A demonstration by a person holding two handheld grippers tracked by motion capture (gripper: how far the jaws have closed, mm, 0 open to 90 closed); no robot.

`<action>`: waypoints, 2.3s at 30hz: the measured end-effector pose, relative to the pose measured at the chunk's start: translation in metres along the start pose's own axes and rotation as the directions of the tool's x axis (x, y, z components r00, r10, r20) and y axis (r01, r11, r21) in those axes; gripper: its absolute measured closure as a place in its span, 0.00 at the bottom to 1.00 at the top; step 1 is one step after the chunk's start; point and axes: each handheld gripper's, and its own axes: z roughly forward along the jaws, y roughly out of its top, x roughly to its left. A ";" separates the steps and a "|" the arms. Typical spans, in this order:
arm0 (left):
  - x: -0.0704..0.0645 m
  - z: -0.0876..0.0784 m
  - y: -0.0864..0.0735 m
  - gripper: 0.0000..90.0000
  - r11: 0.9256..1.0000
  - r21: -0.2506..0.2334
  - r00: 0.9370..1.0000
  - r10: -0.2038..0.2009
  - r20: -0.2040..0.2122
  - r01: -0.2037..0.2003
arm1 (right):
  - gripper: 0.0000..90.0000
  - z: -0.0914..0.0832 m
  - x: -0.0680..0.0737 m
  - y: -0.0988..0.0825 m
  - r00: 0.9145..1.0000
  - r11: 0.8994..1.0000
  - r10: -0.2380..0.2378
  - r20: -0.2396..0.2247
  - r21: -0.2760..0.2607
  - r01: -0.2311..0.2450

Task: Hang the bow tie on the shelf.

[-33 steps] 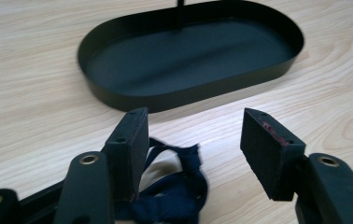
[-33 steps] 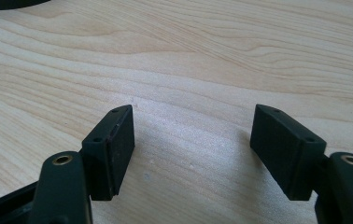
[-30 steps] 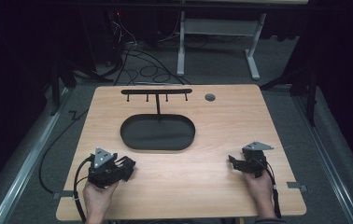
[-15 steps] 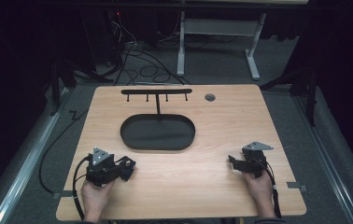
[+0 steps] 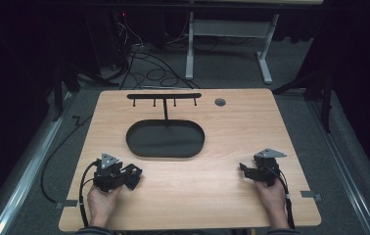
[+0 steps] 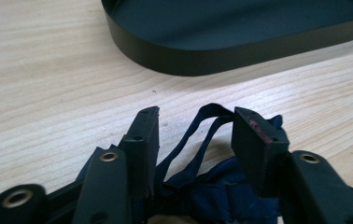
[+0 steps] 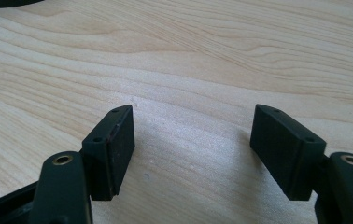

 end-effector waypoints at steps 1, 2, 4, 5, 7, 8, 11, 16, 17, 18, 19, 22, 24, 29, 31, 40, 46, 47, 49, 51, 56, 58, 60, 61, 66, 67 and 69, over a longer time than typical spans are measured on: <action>0.001 0.002 -0.001 0.61 1.000 0.006 1.000 -0.002 0.002 0.002 | 0.36 0.000 0.000 0.000 1.000 1.000 0.000 0.000 0.000 0.000; 0.001 0.004 -0.001 0.62 1.000 0.011 1.000 0.000 0.000 0.000 | 0.36 0.000 0.000 0.000 1.000 1.000 0.000 0.000 0.000 0.000; 0.001 0.006 -0.002 0.64 1.000 0.025 1.000 0.009 -0.005 -0.009 | 0.36 0.000 0.000 0.000 1.000 1.000 0.000 0.000 0.000 0.000; 0.001 0.007 -0.002 0.66 1.000 0.025 1.000 0.011 -0.001 -0.011 | 0.36 0.000 0.000 0.000 1.000 1.000 0.000 0.000 0.000 0.000; 0.001 0.007 -0.001 0.70 1.000 0.029 1.000 0.012 0.008 -0.012 | 0.36 0.000 0.000 0.000 1.000 1.000 0.000 0.000 0.000 0.000; 0.001 0.008 -0.001 0.74 0.999 0.031 1.000 0.016 0.010 -0.016 | 0.36 0.000 0.000 0.000 1.000 1.000 0.000 0.000 0.000 0.000; 0.001 0.010 -0.002 0.80 0.998 0.050 1.000 0.023 0.016 -0.024 | 0.36 0.000 0.000 0.000 1.000 1.000 -0.001 0.001 0.000 0.001; 0.001 0.011 -0.003 0.91 0.997 0.061 0.999 0.039 0.018 -0.040 | 0.36 0.000 0.000 0.000 1.000 1.000 -0.001 0.001 0.000 0.001; 0.001 0.011 -0.003 0.93 0.997 0.062 0.999 0.041 0.017 -0.042 | 0.36 0.000 0.000 0.000 1.000 1.000 -0.001 0.001 0.001 0.001; 0.001 0.011 -0.003 0.94 0.997 0.063 0.999 0.044 0.017 -0.045 | 0.36 0.000 0.000 0.000 1.000 1.000 -0.001 0.002 -0.001 0.001; 0.000 0.010 -0.003 0.96 0.997 0.055 0.999 0.052 0.011 -0.052 | 0.36 0.000 0.000 0.000 1.000 1.000 -0.001 0.001 0.001 0.001; 0.001 0.004 -0.003 0.98 0.999 0.015 0.999 0.044 0.004 -0.044 | 0.36 0.000 0.000 0.000 1.000 1.000 0.000 0.000 0.000 0.000; 0.002 0.000 -0.003 0.99 0.999 0.001 0.999 0.040 0.004 -0.040 | 0.36 0.000 0.000 0.000 1.000 1.000 -0.002 0.003 0.000 0.002; 0.003 -0.009 -0.001 0.99 0.999 -0.032 1.000 0.030 0.006 -0.030 | 0.36 0.000 0.000 0.000 1.000 1.000 -0.001 0.001 0.001 0.001; 0.002 -0.012 0.000 0.99 0.998 -0.045 0.999 0.034 0.004 -0.034 | 0.36 0.000 0.000 0.000 1.000 1.000 -0.002 0.003 0.000 0.002; -0.001 -0.029 0.008 0.99 0.994 -0.100 0.999 0.037 0.028 -0.034 | 0.36 0.000 0.000 0.000 1.000 1.000 -0.002 0.001 0.001 0.002; -0.003 -0.040 0.015 0.99 0.990 -0.136 0.997 0.042 0.057 -0.034 | 0.36 0.000 0.000 0.000 1.000 1.000 -0.001 0.001 0.001 0.001; -0.004 -0.042 0.016 0.99 0.989 -0.144 0.997 0.039 0.063 -0.030 | 0.36 0.000 0.000 0.000 1.000 1.000 -0.001 0.001 0.000 0.001; -0.004 -0.045 0.018 0.99 0.987 -0.158 0.997 0.038 0.070 -0.027 | 0.36 0.000 0.000 0.000 1.000 1.000 0.000 0.000 0.000 0.000; -0.005 -0.048 0.019 0.99 0.985 -0.170 0.996 0.040 0.075 -0.027 | 0.36 0.000 0.000 0.000 1.000 1.000 -0.001 0.000 0.000 0.001; -0.007 -0.055 0.025 0.99 0.981 -0.193 0.995 0.044 0.087 -0.027 | 0.36 0.000 0.000 0.000 1.000 1.000 0.004 -0.002 -0.002 -0.004; -0.007 -0.056 0.027 0.99 0.981 -0.192 0.995 0.050 0.086 -0.033 | 0.36 0.000 0.000 0.000 1.000 1.000 0.004 -0.002 -0.002 -0.004; -0.007 -0.057 0.028 0.99 0.980 -0.195 0.995 0.051 0.086 -0.033 | 0.36 0.000 -0.001 0.000 1.000 1.000 0.003 -0.003 -0.002 -0.003; -0.007 -0.057 0.029 0.99 0.980 -0.195 0.995 0.053 0.086 -0.035 | 0.36 0.000 -0.001 0.000 1.000 1.000 0.005 -0.003 -0.001 -0.005; -0.008 -0.060 0.033 0.99 0.977 -0.212 0.994 0.052 0.094 -0.031 | 0.36 0.000 -0.001 0.000 1.000 1.000 0.006 -0.003 -0.002 -0.006; -0.008 -0.061 0.034 0.99 0.977 -0.211 0.994 0.053 0.097 -0.031 | 0.36 0.000 -0.001 0.000 1.000 1.000 0.007 -0.003 -0.002 -0.007; -0.009 -0.062 0.036 0.99 0.976 -0.215 0.994 0.055 0.099 -0.033 | 0.36 0.000 -0.001 0.000 1.000 1.000 0.007 -0.004 -0.002 -0.007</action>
